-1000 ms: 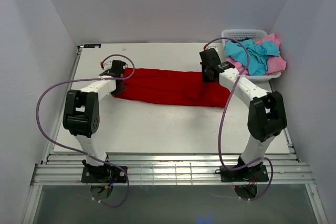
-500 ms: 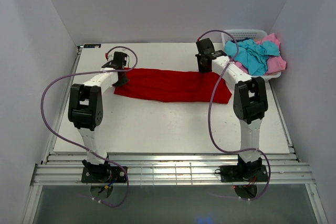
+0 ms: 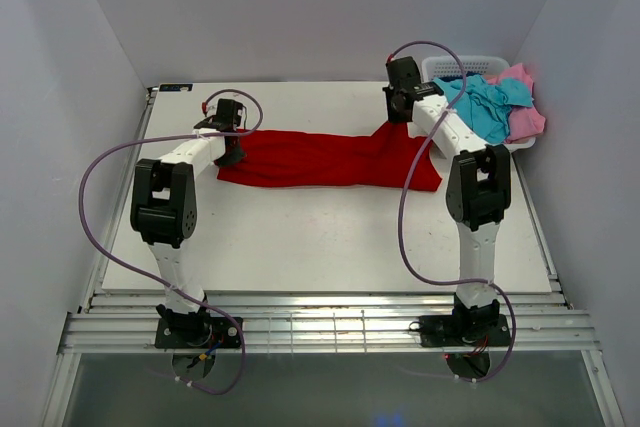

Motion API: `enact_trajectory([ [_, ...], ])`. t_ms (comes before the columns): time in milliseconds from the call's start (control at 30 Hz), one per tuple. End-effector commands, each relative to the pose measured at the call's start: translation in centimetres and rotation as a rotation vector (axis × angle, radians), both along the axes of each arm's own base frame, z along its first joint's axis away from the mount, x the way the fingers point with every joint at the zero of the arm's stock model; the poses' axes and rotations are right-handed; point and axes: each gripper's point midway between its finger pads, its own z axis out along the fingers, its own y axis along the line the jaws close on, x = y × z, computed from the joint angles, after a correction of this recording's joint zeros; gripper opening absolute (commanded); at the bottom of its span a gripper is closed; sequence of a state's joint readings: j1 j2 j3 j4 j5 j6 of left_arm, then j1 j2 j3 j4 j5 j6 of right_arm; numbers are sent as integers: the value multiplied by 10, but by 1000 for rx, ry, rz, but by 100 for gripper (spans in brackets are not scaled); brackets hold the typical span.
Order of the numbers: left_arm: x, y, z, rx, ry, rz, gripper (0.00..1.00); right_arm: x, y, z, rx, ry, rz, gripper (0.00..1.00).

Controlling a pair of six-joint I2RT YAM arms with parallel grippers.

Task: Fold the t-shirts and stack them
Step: Fold the tshirt

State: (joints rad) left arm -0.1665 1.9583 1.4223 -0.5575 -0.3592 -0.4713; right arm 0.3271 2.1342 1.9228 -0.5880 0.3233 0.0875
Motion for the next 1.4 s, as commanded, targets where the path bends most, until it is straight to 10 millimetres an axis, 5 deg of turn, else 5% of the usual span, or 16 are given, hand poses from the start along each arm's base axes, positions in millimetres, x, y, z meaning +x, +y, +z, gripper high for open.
enact_trajectory([
  [0, 9, 3, 22, 7, -53, 8, 0, 9, -10, -1, -32, 1, -8, 8],
  [367, 7, 3, 36, 4, -70, 10, 0, 8, -17, -37, -68, 69, -15, 8],
  [867, 40, 2, 46, 16, -109, 7, 2, 6, -16, -60, -73, 104, -13, 8],
  [967, 40, 4, 39, 32, -87, 10, 14, 7, -14, -62, -67, 101, -10, 9],
  [1000, 38, 5, 37, 35, -81, 18, 44, 7, -15, -61, -65, 95, -11, 14],
  [1033, 36, 9, 36, 49, -80, 37, 60, 8, -14, -60, -62, 89, -11, 22],
  [1067, 35, 11, 36, 58, -76, 45, 65, 10, -14, -57, -59, 74, -14, 35],
  [1133, 30, 21, 39, 91, -87, 90, 79, 12, -15, -50, -60, 51, -21, 45],
  [1233, 26, 27, 51, 105, -139, 134, 84, 14, -17, -23, -46, -25, -28, 49],
  [1267, 32, 26, 78, 83, -237, 146, 84, 13, -16, 1, -29, -79, -28, 51],
  [1333, 25, 20, 87, 68, -287, 137, 84, 8, -16, 11, -7, -120, -18, 51],
  [1367, 28, 14, 114, 48, -380, 124, 84, 4, -12, 17, 9, -133, -1, 51],
])
